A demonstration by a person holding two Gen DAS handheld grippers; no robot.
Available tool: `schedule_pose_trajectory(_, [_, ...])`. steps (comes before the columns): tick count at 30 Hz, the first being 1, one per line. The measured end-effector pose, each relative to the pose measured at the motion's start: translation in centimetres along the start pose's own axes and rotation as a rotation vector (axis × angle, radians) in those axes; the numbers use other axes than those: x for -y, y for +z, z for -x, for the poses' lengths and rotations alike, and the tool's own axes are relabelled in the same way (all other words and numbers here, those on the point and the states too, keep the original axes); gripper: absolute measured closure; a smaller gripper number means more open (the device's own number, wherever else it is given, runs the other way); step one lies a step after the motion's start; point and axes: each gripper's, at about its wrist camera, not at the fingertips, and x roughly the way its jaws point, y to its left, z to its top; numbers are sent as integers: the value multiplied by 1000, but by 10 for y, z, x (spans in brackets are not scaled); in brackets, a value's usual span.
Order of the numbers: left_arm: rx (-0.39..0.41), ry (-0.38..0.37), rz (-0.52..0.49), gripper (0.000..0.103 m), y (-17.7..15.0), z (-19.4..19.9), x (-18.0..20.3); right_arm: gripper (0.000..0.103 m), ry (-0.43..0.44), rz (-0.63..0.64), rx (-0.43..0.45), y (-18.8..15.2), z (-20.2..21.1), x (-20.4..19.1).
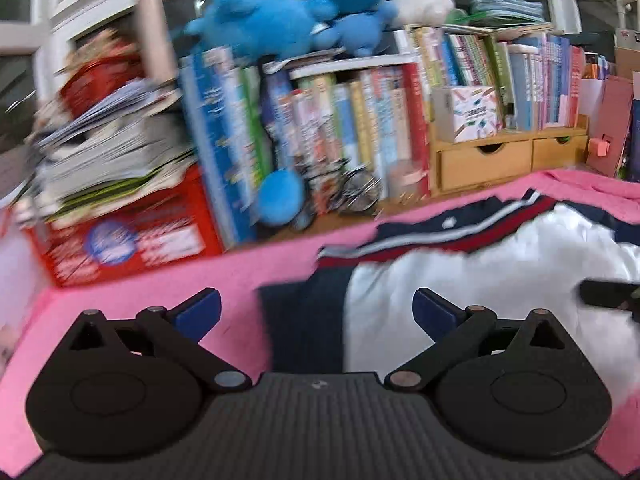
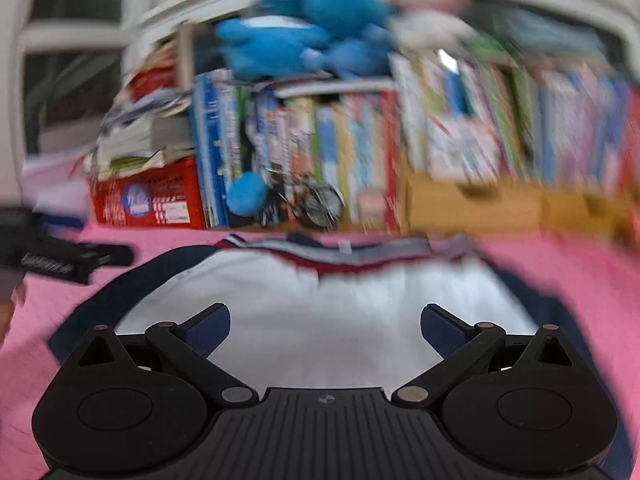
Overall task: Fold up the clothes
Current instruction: 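Grasp the navy edge with the right gripper and fold it over the white panel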
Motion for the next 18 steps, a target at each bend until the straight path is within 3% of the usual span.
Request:
schedule_pose_trajectory(3, [-82,31,-36,0,-7,-40,13,0,6,149,-2,23,-25,-4])
schedule_pose_trajectory(6, [-153,55,-70,0,-16,-78,23,0,18,154,-108,20,-56,15])
schedule_pose_trajectory(7, [-140,33,-68,0,-22,-78,19,0,7,140,-136,17,-62,25])
schedule_pose_trajectory(10, [-145,-24,-46,0,-28,-73,1,0,-83,19,-198,2,-67,73])
schedule_pose_trajectory(13, [-148,-29,-51,0,-30,-67,-8,0,-169,-91,-187,-12,-55,124])
schedule_pose_trajectory(14, [-148,-22,-56,0,-31,-65,-10,0,-206,-141,-190,-16,-51,141])
schedule_pose_trajectory(17, [-150,61,-86,0,-29,-53,-18,0,-163,-344,-206,-26,-39,181])
schedule_pose_trajectory(18, [-149,84,-93,0,-26,-48,-20,0,-173,-325,-181,-24,-34,177])
